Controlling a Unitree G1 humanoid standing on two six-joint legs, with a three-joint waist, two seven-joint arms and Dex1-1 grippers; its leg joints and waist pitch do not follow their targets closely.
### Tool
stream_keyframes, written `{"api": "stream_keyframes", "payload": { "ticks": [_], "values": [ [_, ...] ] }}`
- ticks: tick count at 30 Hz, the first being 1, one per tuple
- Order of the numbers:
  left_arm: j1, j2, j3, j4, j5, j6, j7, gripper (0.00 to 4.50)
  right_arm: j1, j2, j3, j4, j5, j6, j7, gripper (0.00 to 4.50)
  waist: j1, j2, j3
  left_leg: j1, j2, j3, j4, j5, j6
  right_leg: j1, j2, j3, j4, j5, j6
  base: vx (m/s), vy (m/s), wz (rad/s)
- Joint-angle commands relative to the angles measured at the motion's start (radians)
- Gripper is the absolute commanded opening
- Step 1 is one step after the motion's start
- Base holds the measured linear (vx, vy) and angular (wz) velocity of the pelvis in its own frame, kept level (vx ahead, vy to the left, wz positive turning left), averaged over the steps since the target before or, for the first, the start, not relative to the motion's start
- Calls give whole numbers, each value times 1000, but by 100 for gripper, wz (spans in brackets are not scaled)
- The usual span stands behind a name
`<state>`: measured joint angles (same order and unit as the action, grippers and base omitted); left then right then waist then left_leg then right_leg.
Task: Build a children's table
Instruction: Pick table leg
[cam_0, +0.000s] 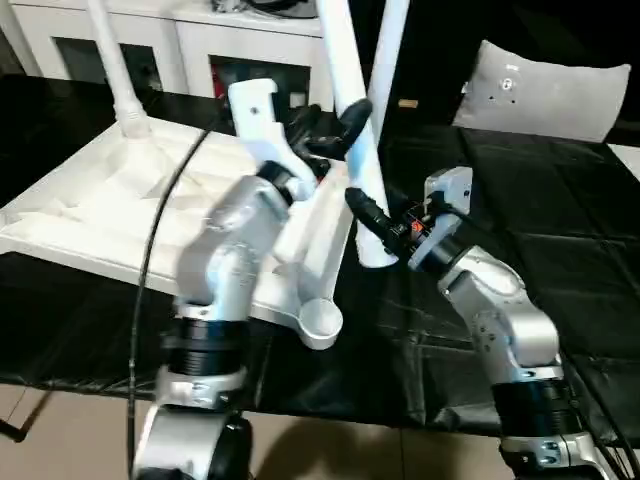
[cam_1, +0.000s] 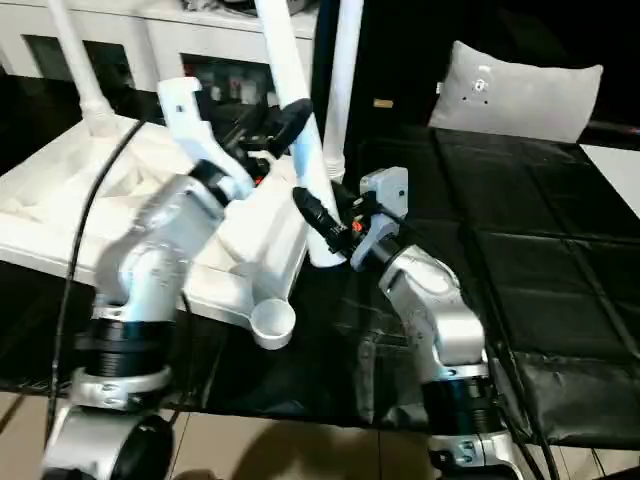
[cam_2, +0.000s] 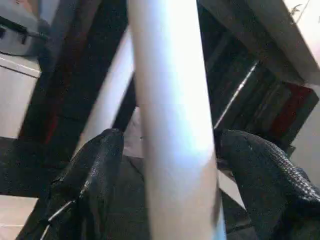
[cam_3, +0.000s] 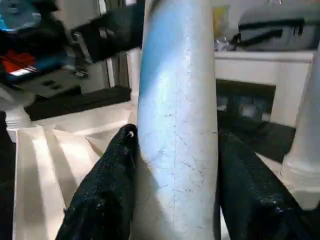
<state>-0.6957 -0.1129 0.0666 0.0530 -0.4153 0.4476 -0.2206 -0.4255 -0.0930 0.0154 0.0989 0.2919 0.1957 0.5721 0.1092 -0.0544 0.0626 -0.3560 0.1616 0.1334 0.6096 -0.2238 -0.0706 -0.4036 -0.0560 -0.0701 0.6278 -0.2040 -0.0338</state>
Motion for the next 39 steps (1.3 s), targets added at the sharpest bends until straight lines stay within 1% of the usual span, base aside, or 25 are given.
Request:
{"api": "stream_keyframes", "payload": {
  "ticks": [1, 3, 4, 6, 7, 9, 10, 11, 13, 14, 15, 19, 21, 22, 24, 25, 26, 27, 28, 29, 30, 32, 35, 36, 39],
  "values": [
    [2, -6, -16, 6, 19, -14, 12, 336, -7, -1, 3, 10, -10, -26, -11, 187, -1, 3, -69, -6, 59, -6, -66, 32, 65, 75, -94, 60, -65, -6, -178, 0, 0, 0],
    [0, -11, -16, 10, 17, -15, 7, 325, -5, -3, 9, 14, -18, -37, -10, 187, -1, 2, -68, -6, 58, -6, -66, 24, 66, 76, -93, 61, -68, -15, -177, 0, 0, 0],
    [2, -15, -15, 9, 12, -10, 8, 309, -3, -4, 12, 14, -20, -38, -7, 187, -2, 5, -68, -6, 58, -6, -66, 20, 65, 76, -92, 60, -67, -16, -177, 0, 0, 0],
    [13, -25, -15, -1, 3, 4, 9, 290, 0, -5, 20, 22, -28, -52, -6, 187, -2, 4, -68, -4, 60, -6, -67, 11, 63, 74, -92, 60, -67, -22, -182, 0, 0, 0],
    [19, -24, -17, -8, 3, 5, 9, 290, 0, -4, 20, 24, -30, -56, -6, 187, -2, 4, -67, -4, 60, -6, -68, 7, 62, 74, -93, 60, -68, -26, -184, 0, 0, 0],
    [25, -23, -15, -15, -4, 9, 10, 266, 1, -3, 22, 25, -33, -58, -7, 187, -2, 3, -67, -5, 60, -6, -68, 7, 63, 75, -93, 61, -67, -24, -185, 0, 0, 0],
    [26, -23, -13, -16, -8, 9, 10, 266, 1, -3, 22, 26, -35, -62, -7, 187, -2, 4, -68, -4, 60, -5, -67, 10, 65, 75, -92, 61, -66, -19, -186, 0, 0, 0],
    [24, -23, -9, -13, -14, 7, 10, 257, 2, -2, 24, 28, -37, -66, -6, 187, -3, 1, -68, -4, 60, -5, -67, 10, 66, 74, -92, 61, -67, -17, -185, 0, 0, 0],
    [16, -21, -4, 1, -17, -2, 8, 246, 3, -5, 28, 34, -43, -73, -4, 187, -3, 2, -69, -4, 60, -4, -66, 15, 70, 74, -92, 61, -66, -10, -187, 0, 0, 0],
    [12, -21, -2, 9, -18, -5, 7, 235, 3, -9, 31, 33, -48, -74, -3, 187, -4, 8, -68, -3, 60, -4, -66, 15, 71, 73, -91, 61, -66, -8, -189, 0, 0, 0],
    [10, -24, -1, 14, -19, -7, 8, 224, 4, -11, 32, 30, -48, -74, -2, 187, -5, 5, -68, -4, 59, -4, -66, 16, 71, 74, -90, 61, -66, -5, -188, 0, 0, 0],
    [21, -42, -5, 4, -29, 10, 16, 195, 4, -14, 30, 30, -42, -76, -1, 187, -8, 4, -69, -4, 61, -5, -67, 12, 71, 75, -92, 61, -65, 1, -196, 0, 0, 0],
    [34, -41, -13, -12, -29, 19, 14, 192, 6, -12, 32, 30, -43, -77, -1, 187, -8, 3, -68, -5, 60, -5, -67, 7, 72, 77, -93, 61, -66, -12, -193, 0, 0, 0],
    [41, -37, -17, -22, -30, 25, 11, 188, 8, -11, 35, 28, -43, -78, 0, 187, -8, 5, -68, -4, 60, -5, -67, 5, 72, 75, -93, 61, -66, -16, -193, 0, 0, 0],
    [45, -24, -21, -20, -19, 26, 7, 186, 13, -9, 40, 29, -46, -81, 0, 187, -9, 4, -67, -5, 60, -4, -67, 6, 74, 75, -92, 61, -67, -18, -193, 0, 0, 0],
    [44, -18, -22, -17, -14, 23, 5, 186, 15, -7, 42, 29, -49, -82, -2, 187, -9, 16, -67, -4, 60, -5, -67, 5, 71, 74, -92, 61, -66, -18, -193, 0, 0, 0],
    [38, -6, -29, -3, 1, 12, 2, 186, 17, -8, 44, 27, -53, -83, -3, 187, -13, 9, -67, -4, 60, -5, -67, -2, 70, 74, -90, 61, -70, -23, -188, 0, 0, 0],
    [32, 6, -41, 13, 28, -7, 4, 186, 21, -9, 45, 21, -55, -81, -4, 187, -15, 15, -68, -4, 60, -6, -68, -5, 68, 74, -88, 61, -71, -19, -185, 0, 0, 0],
    [26, 15, -52, 26, 53, -22, 8, 186, 25, -10, 44, 15, -54, -78, -4, 187, -16, 14, -68, -3, 60, -6, -68, -8, 68, 74, -89, 61, -70, -19, -183, 0, 0, 0],
    [20, 29, -76, 36, 85, -34, 6, 186, 28, -14, 40, 8, -51, -74, -3, 187, -15, 17, -69, -2, 60, -6, -67, -6, 68, 74, -89, 61, -70, -12, -182, 0, 0, 0],
    [20, 30, -78, 37, 87, -34, 5, 186, 28, -15, 39, 7, -51, -73, -3, 187, -13, 16, -70, -3, 61, -7, -67, -1, 66, 76, -90, 61, -66, 1, -185, 0, 0, 0],
    [24, 31, -84, 26, 89, -29, 6, 186, 28, -16, 37, 8, -49, -73, -3, 187, -15, 13, -70, -4, 61, -7, -67, 2, 65, 78, -91, 61, -65, 11, -191, 0, 0, 0],
    [42, 37, -84, 5, 87, -20, 8, 186, 26, -13, 42, 22, -54, -83, -5, 187, -18, 12, -69, -6, 60, -5, -67, -4, 64, 79, -92, 61, -66, 2, -199, 0, 0, 0],
    [42, 37, -84, 5, 87, -20, 8, 186, 26, -13, 42, 22, -54, -83, -5, 187, -19, 10, -69, -6, 59, -4, -67, -5, 65, 78, -92, 61, -66, -5, -198, 0, 0, 0],
    [32, 51, -93, 24, 110, -43, 13, 186, 27, -12, 49, 21, -58, -84, -7, 187, -19, 12, -68, -4, 59, -4, -67, -14, 65, 76, -91, 61, -69, -25, -195, 0, 0, 0]
  ]
}}
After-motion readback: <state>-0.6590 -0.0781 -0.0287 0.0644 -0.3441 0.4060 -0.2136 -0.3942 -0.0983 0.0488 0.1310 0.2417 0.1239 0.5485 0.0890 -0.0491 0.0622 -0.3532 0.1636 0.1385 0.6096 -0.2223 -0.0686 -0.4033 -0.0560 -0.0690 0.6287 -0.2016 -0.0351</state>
